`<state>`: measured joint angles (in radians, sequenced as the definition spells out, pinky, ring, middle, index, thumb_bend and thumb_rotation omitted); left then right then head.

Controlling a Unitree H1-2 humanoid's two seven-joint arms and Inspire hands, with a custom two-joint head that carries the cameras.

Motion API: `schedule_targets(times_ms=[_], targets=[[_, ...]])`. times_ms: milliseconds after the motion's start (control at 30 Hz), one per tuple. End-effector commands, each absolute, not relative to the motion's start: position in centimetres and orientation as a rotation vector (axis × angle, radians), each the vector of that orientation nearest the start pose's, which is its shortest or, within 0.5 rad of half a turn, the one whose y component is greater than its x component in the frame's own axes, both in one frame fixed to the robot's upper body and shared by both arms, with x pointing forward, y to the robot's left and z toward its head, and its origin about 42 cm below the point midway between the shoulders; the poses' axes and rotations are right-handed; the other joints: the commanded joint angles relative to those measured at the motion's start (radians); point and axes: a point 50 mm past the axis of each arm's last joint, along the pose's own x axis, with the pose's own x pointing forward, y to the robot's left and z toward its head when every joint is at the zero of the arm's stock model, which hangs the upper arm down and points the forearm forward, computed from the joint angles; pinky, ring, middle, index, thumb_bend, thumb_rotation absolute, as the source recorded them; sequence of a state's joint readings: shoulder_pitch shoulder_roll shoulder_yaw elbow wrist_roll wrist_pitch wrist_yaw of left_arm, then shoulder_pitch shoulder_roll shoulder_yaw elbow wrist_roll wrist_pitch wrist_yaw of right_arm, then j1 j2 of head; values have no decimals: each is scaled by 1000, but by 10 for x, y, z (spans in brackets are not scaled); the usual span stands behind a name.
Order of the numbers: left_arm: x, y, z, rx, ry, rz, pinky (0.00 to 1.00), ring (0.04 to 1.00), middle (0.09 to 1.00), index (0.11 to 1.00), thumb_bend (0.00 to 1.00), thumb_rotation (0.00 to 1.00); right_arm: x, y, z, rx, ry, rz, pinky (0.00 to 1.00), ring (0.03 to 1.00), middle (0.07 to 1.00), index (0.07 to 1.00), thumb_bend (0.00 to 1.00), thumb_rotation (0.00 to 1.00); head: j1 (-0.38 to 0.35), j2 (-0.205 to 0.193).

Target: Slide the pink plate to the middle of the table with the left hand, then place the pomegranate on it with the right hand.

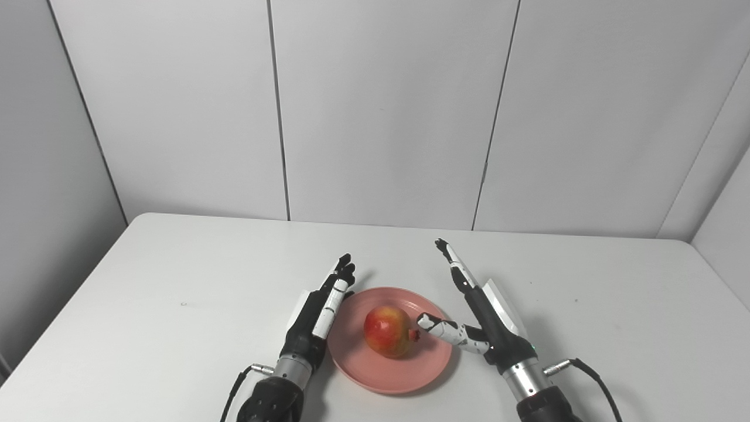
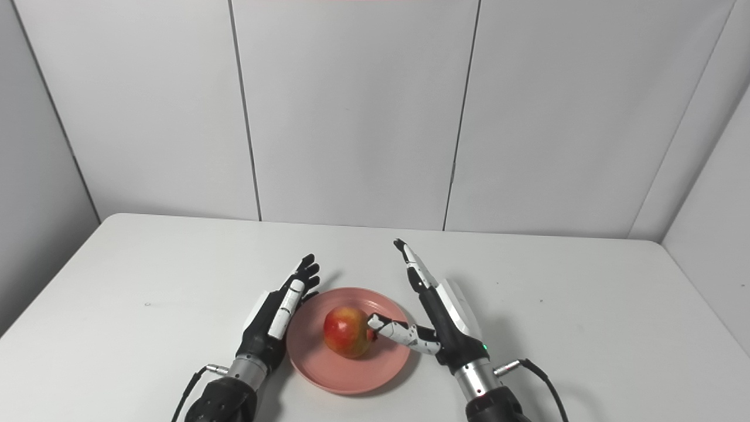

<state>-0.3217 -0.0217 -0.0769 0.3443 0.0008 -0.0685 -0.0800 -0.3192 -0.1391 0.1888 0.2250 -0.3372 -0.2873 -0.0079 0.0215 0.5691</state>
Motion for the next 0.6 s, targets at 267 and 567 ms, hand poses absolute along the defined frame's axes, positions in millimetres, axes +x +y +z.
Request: schedule_targets(times_ms=[267, 567], targets=[[383, 158, 113, 56, -54, -138, 843, 898, 912, 892, 510, 1000, 385, -193, 151, -359, -367, 199, 989, 1000, 1000, 1000, 606, 937, -5, 7], [388, 176, 113, -1, -87, -167, 897, 939, 955, 958, 558, 1000, 386, -189, 145, -282, -300, 184, 988, 996, 1000, 1000, 594, 967, -22, 8]])
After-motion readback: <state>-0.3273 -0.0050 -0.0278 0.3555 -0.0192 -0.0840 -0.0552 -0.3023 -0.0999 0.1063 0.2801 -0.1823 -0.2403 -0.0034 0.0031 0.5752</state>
